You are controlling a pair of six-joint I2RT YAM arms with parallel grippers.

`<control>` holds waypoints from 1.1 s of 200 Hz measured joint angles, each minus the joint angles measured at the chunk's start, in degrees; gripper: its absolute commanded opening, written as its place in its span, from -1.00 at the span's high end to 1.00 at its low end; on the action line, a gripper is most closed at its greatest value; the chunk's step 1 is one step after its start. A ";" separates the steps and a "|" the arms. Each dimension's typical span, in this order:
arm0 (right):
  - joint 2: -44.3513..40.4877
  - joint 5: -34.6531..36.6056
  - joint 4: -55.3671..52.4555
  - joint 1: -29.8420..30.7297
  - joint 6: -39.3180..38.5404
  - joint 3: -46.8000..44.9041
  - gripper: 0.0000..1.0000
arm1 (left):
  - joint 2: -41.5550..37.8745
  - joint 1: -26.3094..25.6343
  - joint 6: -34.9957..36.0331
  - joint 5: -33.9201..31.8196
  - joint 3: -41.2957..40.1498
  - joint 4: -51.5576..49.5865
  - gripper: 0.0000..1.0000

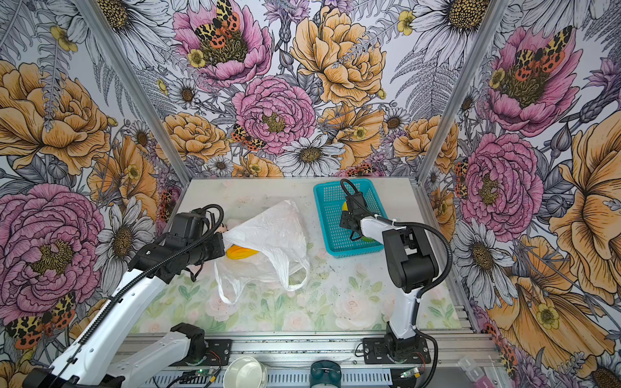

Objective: Untie the knot of the plastic bag and take out the fruit
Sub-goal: Place the fruit in the basket.

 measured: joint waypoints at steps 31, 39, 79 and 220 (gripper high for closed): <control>0.00 0.37 0.00 -0.13 0.61 0.00 -0.29 | -0.81 0.11 0.00 0.00 0.00 0.00 1.00; 0.00 0.33 0.02 -0.13 0.57 0.00 -0.30 | -0.81 0.24 0.00 0.00 0.00 -0.02 1.00; -1.88 0.17 0.48 0.07 0.17 -2.10 -0.43 | -0.94 0.33 0.00 0.00 0.00 -0.02 1.00; -47.32 6.49 15.26 28.70 -13.25 -24.17 -0.33 | -0.57 0.66 0.00 0.07 0.00 -0.17 1.00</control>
